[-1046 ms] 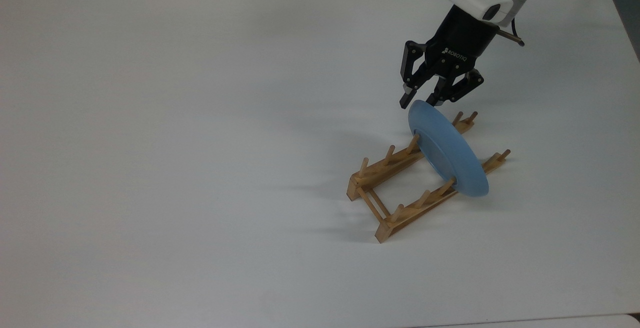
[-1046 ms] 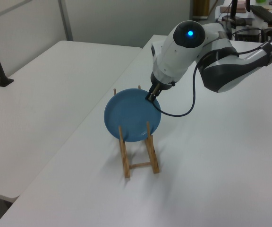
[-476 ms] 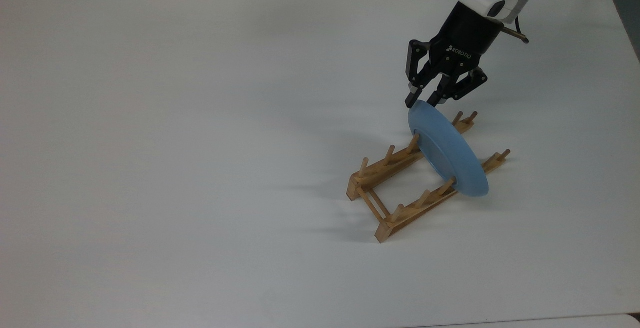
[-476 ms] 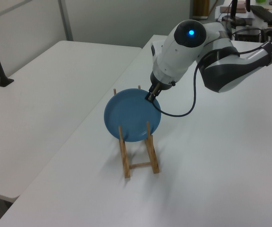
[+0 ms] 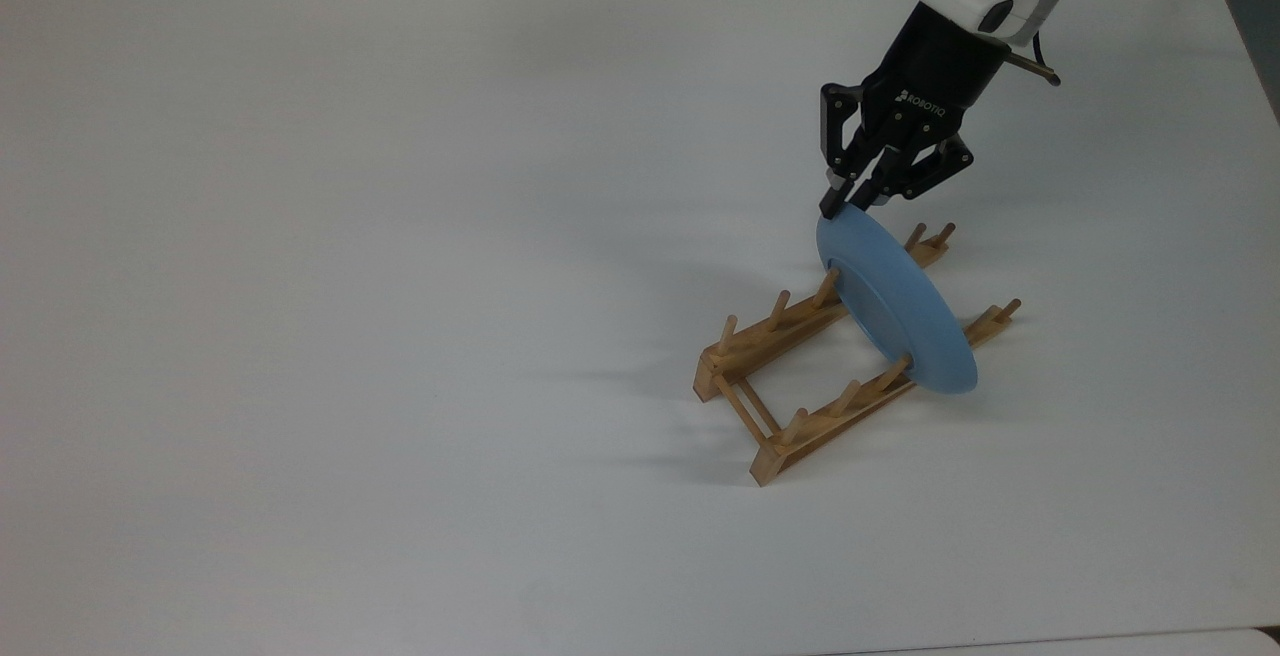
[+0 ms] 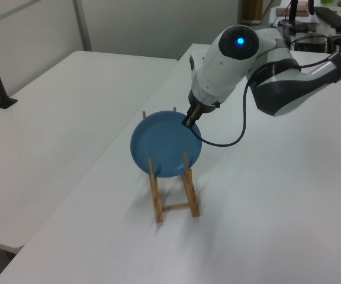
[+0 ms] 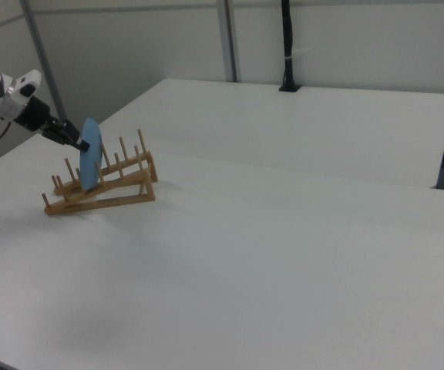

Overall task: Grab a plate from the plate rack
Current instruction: 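Lift the blue plate up out of the wooden rack, then carry the plate away from the rack and lower it flat onto the table, then open the gripper, release the plate rim, and raise the gripper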

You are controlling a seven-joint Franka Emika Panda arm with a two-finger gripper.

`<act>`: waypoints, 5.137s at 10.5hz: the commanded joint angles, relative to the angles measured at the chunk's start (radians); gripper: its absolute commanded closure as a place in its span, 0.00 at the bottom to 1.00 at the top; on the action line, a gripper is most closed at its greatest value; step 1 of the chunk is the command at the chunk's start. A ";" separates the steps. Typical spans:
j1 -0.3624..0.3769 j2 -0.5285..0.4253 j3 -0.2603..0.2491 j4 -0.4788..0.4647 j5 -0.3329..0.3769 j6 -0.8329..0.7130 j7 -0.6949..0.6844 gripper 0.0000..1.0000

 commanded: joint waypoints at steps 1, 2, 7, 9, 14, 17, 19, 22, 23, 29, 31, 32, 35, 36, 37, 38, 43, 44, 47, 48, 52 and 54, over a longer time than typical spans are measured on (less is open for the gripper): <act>0.006 -0.016 -0.005 -0.007 -0.017 -0.010 0.016 0.97; 0.005 -0.018 -0.007 -0.007 -0.019 -0.014 0.015 0.99; 0.002 -0.049 -0.008 -0.007 -0.043 -0.051 0.010 1.00; -0.003 -0.081 -0.010 -0.006 -0.045 -0.052 0.008 1.00; -0.072 -0.148 -0.014 -0.006 -0.027 -0.054 -0.022 1.00; -0.189 -0.211 -0.016 -0.006 0.222 -0.052 -0.305 1.00; -0.281 -0.246 -0.016 -0.006 0.389 -0.078 -0.508 1.00; -0.414 -0.248 -0.014 -0.015 0.542 -0.195 -0.851 1.00; -0.446 -0.244 -0.013 -0.020 0.571 -0.248 -0.987 1.00; -0.489 -0.198 -0.010 -0.217 0.618 -0.368 -1.598 1.00; -0.491 -0.124 -0.008 -0.230 0.618 -0.372 -1.663 1.00; -0.494 -0.087 -0.008 -0.228 0.618 -0.369 -1.692 1.00; -0.517 -0.003 -0.008 -0.225 0.618 -0.368 -1.826 1.00; -0.518 0.009 -0.007 -0.225 0.618 -0.368 -1.831 1.00; -0.518 0.014 -0.007 -0.224 0.618 -0.367 -1.811 0.83; -0.517 0.014 -0.007 -0.219 0.612 -0.364 -1.762 0.49; -0.518 -0.079 -0.010 -0.158 0.593 -0.367 -1.453 0.00; -0.518 -0.122 -0.010 -0.144 0.590 -0.365 -1.378 0.00; -0.518 -0.252 -0.010 -0.125 0.586 -0.365 -1.114 0.00; -0.517 -0.294 -0.008 -0.125 0.586 -0.367 -1.029 0.00; -0.517 -0.391 0.001 -0.139 0.589 -0.372 -0.783 0.00; -0.518 -0.395 0.001 -0.141 0.589 -0.372 -0.786 0.00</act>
